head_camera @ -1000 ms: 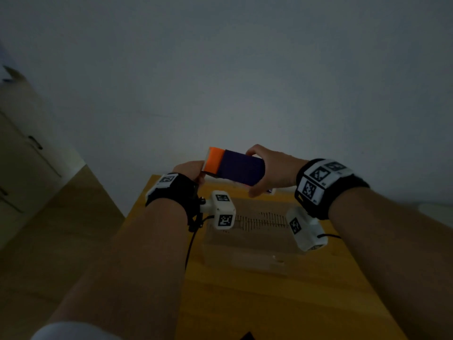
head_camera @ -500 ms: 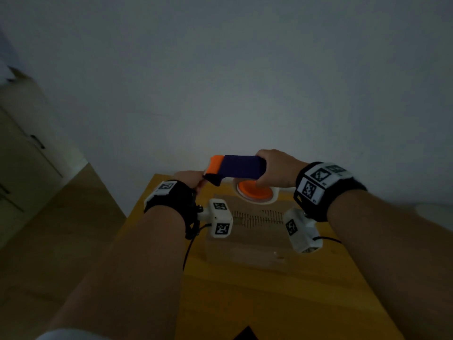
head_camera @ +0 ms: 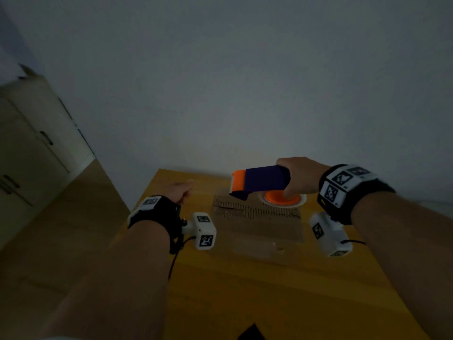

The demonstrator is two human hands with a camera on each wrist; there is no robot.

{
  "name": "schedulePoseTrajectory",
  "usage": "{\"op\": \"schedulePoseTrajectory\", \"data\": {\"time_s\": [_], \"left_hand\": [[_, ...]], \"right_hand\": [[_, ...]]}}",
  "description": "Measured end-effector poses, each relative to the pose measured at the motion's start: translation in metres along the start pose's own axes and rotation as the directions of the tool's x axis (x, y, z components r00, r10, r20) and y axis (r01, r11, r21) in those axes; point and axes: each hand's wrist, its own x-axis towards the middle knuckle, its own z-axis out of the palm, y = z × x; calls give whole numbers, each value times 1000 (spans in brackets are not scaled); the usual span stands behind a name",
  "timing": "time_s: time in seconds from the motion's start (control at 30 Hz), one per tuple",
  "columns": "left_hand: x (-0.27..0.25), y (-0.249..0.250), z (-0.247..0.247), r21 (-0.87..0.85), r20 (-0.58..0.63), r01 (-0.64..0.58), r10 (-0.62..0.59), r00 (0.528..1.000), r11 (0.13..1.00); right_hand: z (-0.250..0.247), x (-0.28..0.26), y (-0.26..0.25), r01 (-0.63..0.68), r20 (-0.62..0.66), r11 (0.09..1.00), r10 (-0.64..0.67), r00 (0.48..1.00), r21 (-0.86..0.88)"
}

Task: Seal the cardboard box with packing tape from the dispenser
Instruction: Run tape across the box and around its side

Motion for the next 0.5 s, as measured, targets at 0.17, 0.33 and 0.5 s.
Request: {"op": "schedulePoseTrajectory", "data": {"time_s": [0.17,0.33,0.5], "left_hand": [[-1,-16,10,121,2,11,-11,1000,993],[7,-22,22,249,51,77,-92,994,966],[20,-27,25,299,107,84,-121,987,951]], "right_hand": [[7,-2,4,-30,38,999,32,999,-41],[15,-1,3,-32,77,997,38,996,-73],[20,4,-1,-32,99,994,42,994,-100]]}}
